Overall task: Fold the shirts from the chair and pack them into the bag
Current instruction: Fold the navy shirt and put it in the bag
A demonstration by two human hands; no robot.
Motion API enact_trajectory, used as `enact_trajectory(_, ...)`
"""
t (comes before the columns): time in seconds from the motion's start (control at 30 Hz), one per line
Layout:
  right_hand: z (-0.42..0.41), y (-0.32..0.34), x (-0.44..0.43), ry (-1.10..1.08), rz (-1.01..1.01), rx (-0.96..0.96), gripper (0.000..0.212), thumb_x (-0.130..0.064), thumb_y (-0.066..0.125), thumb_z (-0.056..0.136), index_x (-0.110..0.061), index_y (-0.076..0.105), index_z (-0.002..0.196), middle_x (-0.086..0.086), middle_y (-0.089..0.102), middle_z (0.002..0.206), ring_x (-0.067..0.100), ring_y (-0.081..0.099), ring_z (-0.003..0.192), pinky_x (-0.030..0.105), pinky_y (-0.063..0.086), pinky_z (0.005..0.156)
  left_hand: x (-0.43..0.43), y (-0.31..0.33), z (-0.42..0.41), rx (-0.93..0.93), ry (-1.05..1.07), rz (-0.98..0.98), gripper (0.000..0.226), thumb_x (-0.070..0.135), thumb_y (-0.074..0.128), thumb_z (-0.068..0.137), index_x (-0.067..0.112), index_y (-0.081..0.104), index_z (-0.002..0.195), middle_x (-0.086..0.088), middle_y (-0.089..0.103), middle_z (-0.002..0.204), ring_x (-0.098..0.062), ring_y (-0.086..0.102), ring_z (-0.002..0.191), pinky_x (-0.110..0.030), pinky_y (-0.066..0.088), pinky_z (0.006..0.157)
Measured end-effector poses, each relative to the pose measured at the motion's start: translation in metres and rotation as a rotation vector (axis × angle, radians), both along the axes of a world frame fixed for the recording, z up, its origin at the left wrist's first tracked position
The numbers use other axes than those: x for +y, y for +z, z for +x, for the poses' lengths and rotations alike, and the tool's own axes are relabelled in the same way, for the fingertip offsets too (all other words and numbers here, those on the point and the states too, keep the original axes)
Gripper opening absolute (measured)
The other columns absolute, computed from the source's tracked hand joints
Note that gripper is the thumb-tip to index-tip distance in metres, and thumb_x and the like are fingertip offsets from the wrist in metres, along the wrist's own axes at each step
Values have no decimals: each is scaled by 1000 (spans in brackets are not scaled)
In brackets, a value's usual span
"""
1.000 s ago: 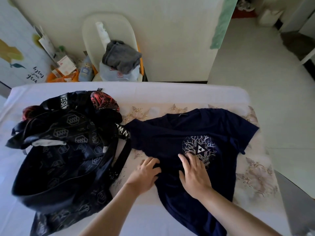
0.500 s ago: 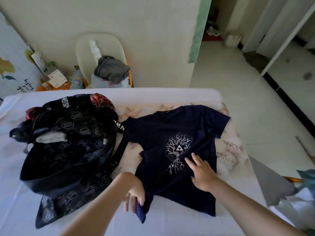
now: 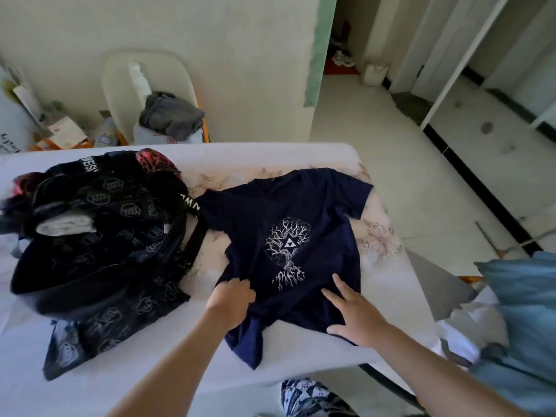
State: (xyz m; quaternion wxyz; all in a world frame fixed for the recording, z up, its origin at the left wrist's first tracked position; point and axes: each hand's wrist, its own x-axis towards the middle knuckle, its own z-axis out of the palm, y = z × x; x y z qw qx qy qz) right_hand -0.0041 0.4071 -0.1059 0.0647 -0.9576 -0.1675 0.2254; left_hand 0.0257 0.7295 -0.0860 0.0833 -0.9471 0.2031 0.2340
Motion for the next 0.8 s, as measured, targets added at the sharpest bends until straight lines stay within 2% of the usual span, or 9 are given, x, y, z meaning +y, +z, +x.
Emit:
enact_trajectory(0.07, 1, 4, 2, -32, 11, -50, 82, -44, 68, 89, -35, 22, 156, -1, -23, 164, 22, 34, 141, 35, 43, 108, 11, 4, -3, 131, -27, 98, 30, 13, 44, 90, 16, 69, 106, -2, 67, 107, -27, 60, 103, -35, 52, 80)
enact_trajectory(0.13, 4, 9, 3, -49, 11, -48, 64, -29, 64, 94, -34, 36, 151, -3, -4, 167, 20, 40, 135, 35, 45, 103, 16, 9, -7, 223, 65, 109, 29, 15, 44, 88, 14, 69, 102, -3, 68, 101, -27, 65, 98, -35, 54, 77)
enact_trajectory(0.23, 7, 15, 1, -69, 4, -7, 36, -15, 47, 99, -28, 64, 128, -8, 35, 157, 22, 50, 128, 31, 42, 102, 12, 6, -20, 73, 167, -198, 28, 45, 52, 86, 29, 62, 107, 7, 60, 113, -18, 55, 110, -33, 47, 83)
enact_trajectory(0.33, 6, 27, -4, -98, 7, 33, 34, -7, 38, 94, -23, 69, 99, -7, 59, 114, 23, 59, 102, 30, 43, 79, 0, -5, -38, 89, 80, -294, 89, 78, 49, 57, 34, 46, 135, 9, 35, 140, -17, 31, 131, -40, 38, 104)
enact_trajectory(0.4, 6, 36, -9, -104, -40, 86, 32, -7, 36, 91, -28, 56, 77, -7, 54, 84, 22, 53, 83, 31, 37, 65, -5, -14, -44, 99, 55, -275, 76, 71, 55, 63, 29, 54, 127, 7, 33, 142, -20, 30, 133, -39, 39, 103)
enact_trajectory(0.47, 10, 44, -15, -160, -41, 97, 29, -11, 38, 91, -28, 49, 70, -6, 54, 77, 21, 51, 76, 31, 36, 62, -7, -11, -41, 76, 63, -334, 34, 47, 66, 82, 24, 64, 107, 7, 48, 127, -17, 42, 121, -32, 43, 96)
enact_trajectory(0.53, 17, 53, -17, -219, 3, 140, 29, -14, 40, 89, -24, 40, 62, -6, 46, 67, 18, 44, 63, 30, 31, 55, -6, 2, -30, 184, 97, -349, 16, 34, 64, 90, 21, 60, 98, 4, 55, 109, -17, 48, 106, -29, 41, 87)
enact_trajectory(0.67, 43, 88, -7, -303, 234, 370, 29, -30, 46, 77, -17, 24, 63, -1, 28, 59, 17, 27, 54, 34, 24, 55, 3, 45, 3, 541, 189, -337, 12, 24, 62, 90, 17, 56, 96, 3, 56, 92, -16, 51, 82, -28, 41, 70)
enact_trajectory(0.8, 86, 110, 0, -285, 241, 300, 29, -34, 45, 69, -6, 51, 73, -3, 49, 68, 17, 45, 68, 38, 34, 65, 6, 77, 45, 720, 397, -438, 24, 3, 53, 87, 15, 62, 105, 0, 62, 88, -14, 60, 78, -26, 52, 65)
